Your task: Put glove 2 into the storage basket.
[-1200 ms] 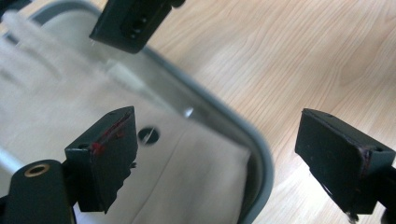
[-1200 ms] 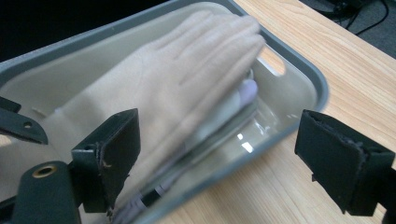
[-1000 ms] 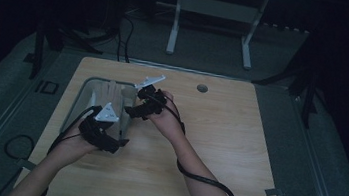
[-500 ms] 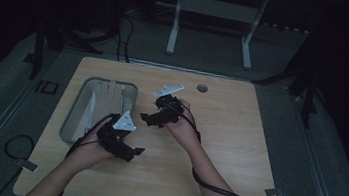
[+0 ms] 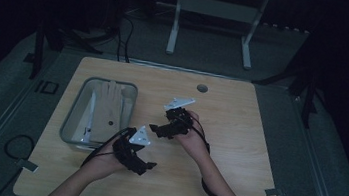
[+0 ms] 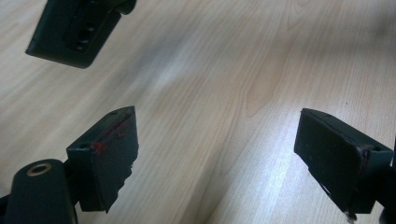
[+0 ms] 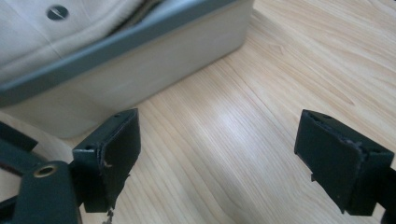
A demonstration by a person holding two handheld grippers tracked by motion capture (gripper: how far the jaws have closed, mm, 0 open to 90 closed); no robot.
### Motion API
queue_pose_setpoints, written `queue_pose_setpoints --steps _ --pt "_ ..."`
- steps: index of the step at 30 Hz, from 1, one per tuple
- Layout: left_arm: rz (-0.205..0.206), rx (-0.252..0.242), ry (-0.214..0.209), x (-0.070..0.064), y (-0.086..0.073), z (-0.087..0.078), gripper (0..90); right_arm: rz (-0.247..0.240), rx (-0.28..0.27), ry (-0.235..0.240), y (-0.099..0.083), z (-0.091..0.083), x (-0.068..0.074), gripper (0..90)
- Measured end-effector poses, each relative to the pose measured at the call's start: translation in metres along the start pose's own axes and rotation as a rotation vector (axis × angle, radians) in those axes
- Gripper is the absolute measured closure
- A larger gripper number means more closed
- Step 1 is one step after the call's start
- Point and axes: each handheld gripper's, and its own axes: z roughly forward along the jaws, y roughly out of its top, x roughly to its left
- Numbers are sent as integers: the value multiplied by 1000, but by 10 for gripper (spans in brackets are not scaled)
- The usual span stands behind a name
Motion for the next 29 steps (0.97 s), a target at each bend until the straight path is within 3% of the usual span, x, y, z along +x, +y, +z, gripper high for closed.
queue_pose_setpoints --steps 7,13,24,29 --pt "11 19 -33 -7 -8 23 141 -6 -29 -10 -19 -1 -7 146" --pt "37 50 -55 -9 -14 39 141 -13 26 -10 -35 4 -10 137" --pt "19 64 -87 -8 -19 48 140 -44 59 -12 -63 8 -14 135" --pt "17 65 -99 -8 -20 49 140 -55 38 -8 -68 8 -15 139"
